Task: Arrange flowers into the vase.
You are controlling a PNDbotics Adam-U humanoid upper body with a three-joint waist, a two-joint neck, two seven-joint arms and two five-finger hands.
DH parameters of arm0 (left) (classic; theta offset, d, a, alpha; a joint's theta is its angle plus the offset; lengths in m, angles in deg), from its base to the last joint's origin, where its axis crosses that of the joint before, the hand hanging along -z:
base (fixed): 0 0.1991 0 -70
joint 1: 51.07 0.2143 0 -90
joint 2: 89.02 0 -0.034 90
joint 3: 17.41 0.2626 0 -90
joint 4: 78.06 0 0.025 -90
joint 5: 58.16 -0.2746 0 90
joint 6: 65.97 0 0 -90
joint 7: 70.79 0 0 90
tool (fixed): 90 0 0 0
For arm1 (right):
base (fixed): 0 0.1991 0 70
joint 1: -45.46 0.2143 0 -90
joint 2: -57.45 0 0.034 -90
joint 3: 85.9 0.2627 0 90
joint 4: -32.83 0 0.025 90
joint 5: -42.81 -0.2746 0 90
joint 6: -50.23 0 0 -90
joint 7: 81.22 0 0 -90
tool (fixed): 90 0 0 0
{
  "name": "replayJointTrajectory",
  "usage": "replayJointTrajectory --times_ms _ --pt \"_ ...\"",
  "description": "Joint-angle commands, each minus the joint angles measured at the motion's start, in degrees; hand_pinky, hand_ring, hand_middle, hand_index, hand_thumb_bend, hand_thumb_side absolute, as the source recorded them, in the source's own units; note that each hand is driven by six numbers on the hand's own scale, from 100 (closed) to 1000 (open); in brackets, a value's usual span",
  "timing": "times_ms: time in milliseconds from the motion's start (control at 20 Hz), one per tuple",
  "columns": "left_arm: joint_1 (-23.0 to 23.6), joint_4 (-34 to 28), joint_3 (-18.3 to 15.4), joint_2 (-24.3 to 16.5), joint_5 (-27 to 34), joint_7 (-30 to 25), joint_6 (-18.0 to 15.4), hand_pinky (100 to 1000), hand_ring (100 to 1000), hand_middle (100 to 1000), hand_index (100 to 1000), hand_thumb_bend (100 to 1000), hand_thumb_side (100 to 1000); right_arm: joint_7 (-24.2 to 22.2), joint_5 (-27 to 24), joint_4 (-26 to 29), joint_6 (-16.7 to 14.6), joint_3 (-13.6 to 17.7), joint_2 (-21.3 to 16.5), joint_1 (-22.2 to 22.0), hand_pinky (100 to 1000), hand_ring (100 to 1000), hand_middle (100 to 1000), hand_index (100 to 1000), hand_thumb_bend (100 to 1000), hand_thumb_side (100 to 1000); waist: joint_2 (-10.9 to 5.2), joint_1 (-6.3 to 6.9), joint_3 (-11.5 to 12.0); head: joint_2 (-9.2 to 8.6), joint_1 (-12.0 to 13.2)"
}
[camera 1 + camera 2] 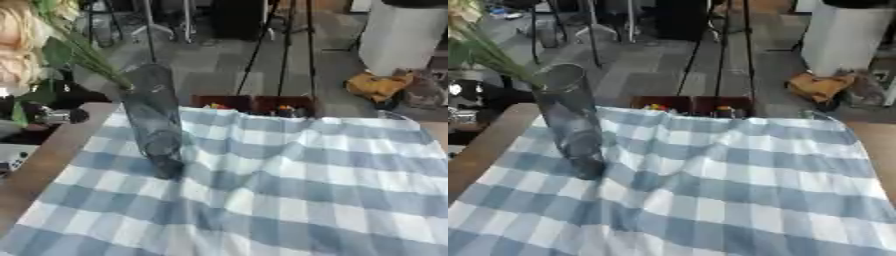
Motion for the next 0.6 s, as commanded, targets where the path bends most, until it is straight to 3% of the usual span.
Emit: replayJointTrajectory --times_ms 50,450,600 --pt "0.41 -1.98 -0.04 -3.57 -0.37 -1.64 0.39 1000 1000 1000 1000 503 909 0.43 -0.46 1.69 0.07 0.51 -1.22 0.5 774 541 437 752 100 1000 -1.54 0.1 0.15 -0.28 -0.09" --pt "7.43 -9.82 0.67 -7.89 1.1 -1.85 -0.73 1000 1000 1000 1000 496 917 1.23 -0.61 2.12 0.36 0.62 -1.16 0.49 772 542 438 751 100 1000 -1.88 0.11 0.34 -0.11 -0.07" --pt "10.25 -13.86 0.4 -9.25 2.07 -1.85 -1.36 953 1000 1000 1000 477 925 1.61 -0.68 2.37 0.61 0.69 -1.06 0.48 771 540 437 749 100 1000 -1.97 0.15 0.31 -0.08 -0.07"
